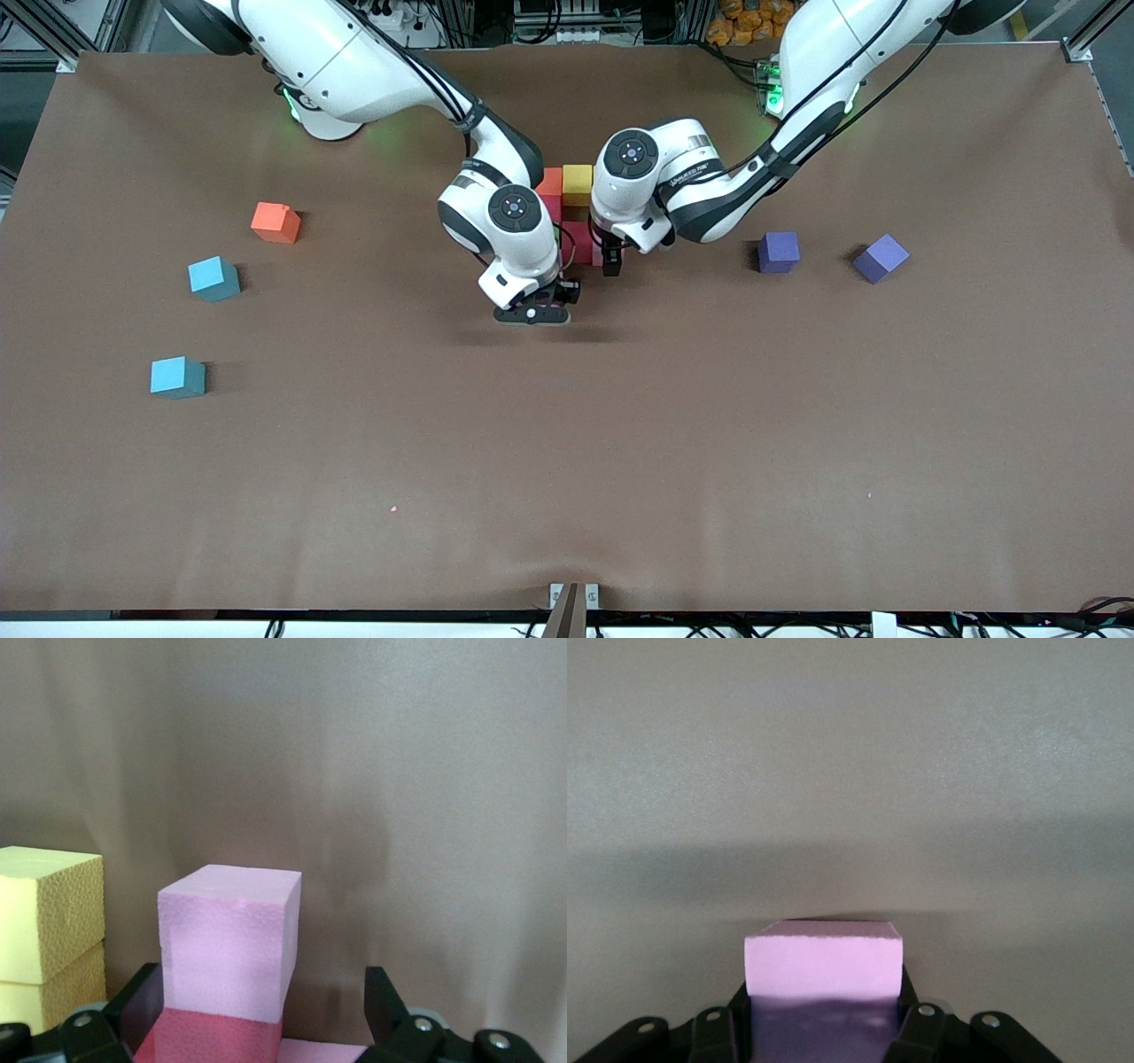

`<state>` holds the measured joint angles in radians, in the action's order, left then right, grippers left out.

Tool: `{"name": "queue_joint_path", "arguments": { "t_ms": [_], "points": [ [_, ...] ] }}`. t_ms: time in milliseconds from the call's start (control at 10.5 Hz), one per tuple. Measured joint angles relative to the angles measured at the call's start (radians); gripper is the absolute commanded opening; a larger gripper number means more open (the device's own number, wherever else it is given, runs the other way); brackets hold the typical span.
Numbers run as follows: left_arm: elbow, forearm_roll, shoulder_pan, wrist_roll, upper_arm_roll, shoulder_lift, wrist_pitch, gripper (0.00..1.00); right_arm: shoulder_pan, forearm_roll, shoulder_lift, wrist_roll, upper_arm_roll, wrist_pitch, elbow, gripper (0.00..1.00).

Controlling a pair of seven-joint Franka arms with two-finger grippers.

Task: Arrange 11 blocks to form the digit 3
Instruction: 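Lower the pink blocks beside the column with both grippers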

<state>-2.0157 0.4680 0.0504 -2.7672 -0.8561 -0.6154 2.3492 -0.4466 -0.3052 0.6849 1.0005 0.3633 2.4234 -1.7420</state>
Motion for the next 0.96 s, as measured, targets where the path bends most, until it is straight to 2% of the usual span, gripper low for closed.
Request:
{"name": "queue_joint_path", "arguments": {
  "t_ms": [287, 764, 955],
  "points": [
    [0.035, 0.0, -0.017, 0.017, -0.001, 0.004, -0.043, 1.0, 0.0, -0.078, -0.003, 0.004, 0.008, 0.003, -0.012, 0.54],
    [0.073, 0.002, -0.08, 0.059, -0.015, 0.01, -0.11, 1.0, 0.0, -0.088, -0.004, 0.017, 0.009, 0.006, -0.018, 0.63],
    [0.077, 0.007, -0.119, 0.077, -0.034, 0.012, -0.131, 1.0, 0.0, -0.088, -0.004, 0.025, 0.006, 0.004, -0.028, 1.0]
  ]
}}
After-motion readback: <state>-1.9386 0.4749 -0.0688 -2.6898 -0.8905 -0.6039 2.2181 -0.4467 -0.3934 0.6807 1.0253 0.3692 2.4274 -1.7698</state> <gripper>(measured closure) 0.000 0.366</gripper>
